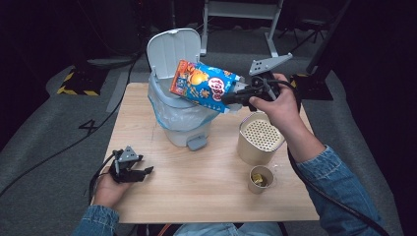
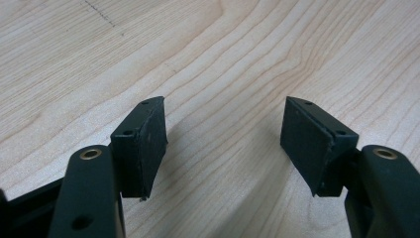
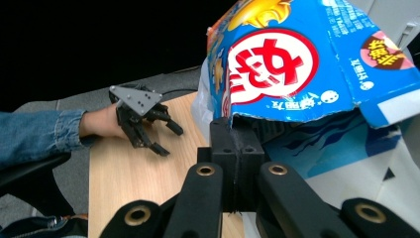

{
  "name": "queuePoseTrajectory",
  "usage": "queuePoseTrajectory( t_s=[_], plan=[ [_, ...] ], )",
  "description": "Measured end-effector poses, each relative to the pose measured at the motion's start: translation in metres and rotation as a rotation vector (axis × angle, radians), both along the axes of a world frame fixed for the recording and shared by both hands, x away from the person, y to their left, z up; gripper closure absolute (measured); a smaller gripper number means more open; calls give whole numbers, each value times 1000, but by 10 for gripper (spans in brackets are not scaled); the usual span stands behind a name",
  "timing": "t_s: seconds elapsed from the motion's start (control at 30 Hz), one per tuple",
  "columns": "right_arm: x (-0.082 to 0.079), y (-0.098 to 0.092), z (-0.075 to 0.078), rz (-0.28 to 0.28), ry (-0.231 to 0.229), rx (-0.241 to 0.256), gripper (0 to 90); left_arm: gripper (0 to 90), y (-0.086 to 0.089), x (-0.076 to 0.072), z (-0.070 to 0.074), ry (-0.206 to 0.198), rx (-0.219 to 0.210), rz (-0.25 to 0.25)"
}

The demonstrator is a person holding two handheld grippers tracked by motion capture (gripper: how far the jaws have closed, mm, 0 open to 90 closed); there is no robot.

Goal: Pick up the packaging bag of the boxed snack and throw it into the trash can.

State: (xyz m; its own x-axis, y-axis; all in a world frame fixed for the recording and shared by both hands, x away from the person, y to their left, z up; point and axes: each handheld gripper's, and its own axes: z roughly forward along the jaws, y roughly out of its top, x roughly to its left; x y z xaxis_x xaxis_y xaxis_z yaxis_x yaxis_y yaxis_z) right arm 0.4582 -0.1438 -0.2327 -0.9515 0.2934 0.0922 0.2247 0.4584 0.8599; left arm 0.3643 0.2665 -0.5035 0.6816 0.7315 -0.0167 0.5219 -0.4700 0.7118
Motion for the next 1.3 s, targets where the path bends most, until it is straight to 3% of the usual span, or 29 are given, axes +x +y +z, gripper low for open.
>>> queuePoseTrajectory(
  t_s=[0.2, 0.37, 0.77, 0.83, 0.97, 1.17, 1.3],
  plan=[
    [11, 12, 0, -23, 19, 6, 864, 348, 0, 0, 0, -1, -1, 0],
    [17, 19, 1, -40, 9, 14, 738, 348, 0, 0, 0, -2, -1, -1],
    [20, 29, 5, -82, -47, 29, 488, 348, 0, 1, 0, -3, 0, -3],
    [22, 32, 10, -107, -75, 32, 428, 348, 0, 1, 0, -2, 0, -3],
    [23, 34, 15, -119, -96, 28, 408, 348, 0, 1, 0, -3, 0, -3],
    [23, 40, 19, -142, -103, -60, 332, 348, 0, 1, 0, -3, 0, -2],
    [20, 36, 21, -133, -118, -33, 336, 348, 0, 1, 0, -3, 1, -3]
  ],
)
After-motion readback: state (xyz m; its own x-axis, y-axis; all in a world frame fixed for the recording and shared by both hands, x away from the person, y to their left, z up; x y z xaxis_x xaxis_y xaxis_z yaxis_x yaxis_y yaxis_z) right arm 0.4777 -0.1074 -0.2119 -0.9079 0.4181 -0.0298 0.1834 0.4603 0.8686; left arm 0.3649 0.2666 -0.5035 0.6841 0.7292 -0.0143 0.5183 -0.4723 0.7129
